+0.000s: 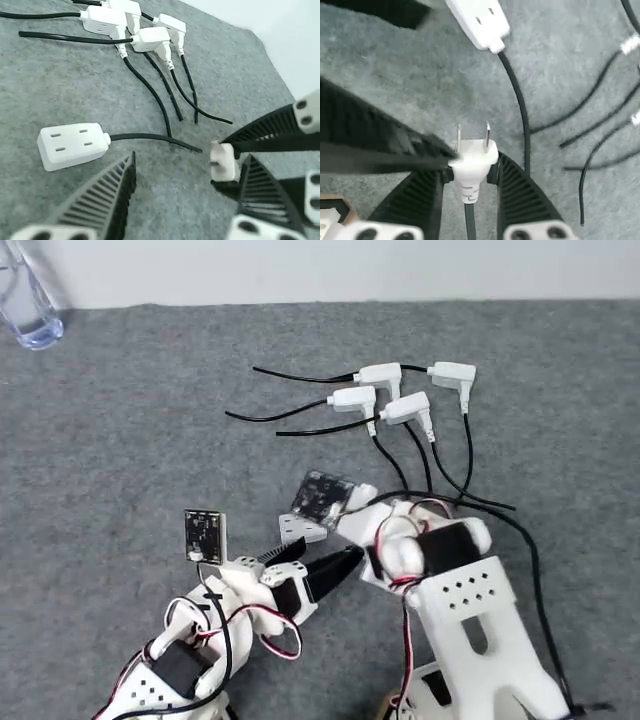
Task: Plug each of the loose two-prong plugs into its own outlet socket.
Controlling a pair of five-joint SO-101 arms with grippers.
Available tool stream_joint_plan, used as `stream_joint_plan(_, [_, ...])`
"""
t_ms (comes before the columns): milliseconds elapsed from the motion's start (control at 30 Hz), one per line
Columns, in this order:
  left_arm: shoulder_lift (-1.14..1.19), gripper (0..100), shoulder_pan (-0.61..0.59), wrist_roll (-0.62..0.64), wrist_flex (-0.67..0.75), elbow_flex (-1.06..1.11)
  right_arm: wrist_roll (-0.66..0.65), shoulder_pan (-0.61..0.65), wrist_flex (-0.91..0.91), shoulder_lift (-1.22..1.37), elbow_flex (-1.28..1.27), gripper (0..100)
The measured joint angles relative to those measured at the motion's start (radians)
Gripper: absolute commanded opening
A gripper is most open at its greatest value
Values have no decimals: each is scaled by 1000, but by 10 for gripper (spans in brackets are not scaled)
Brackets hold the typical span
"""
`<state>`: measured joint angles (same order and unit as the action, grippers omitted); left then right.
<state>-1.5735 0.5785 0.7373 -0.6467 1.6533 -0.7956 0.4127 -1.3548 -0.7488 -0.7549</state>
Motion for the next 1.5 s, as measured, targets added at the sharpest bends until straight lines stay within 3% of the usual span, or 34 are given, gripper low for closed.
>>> stream_joint_plan(333, [0,319,-3,0,0,0,35,49,-9,-3,0,8])
stream_joint_plan(1133, [-11,319,5,5,20,-6,95,43,-273,-9,250,9])
stream_joint_plan(1500, [-11,318,-2,6,20,-6,95,87,-328,-137,275,9])
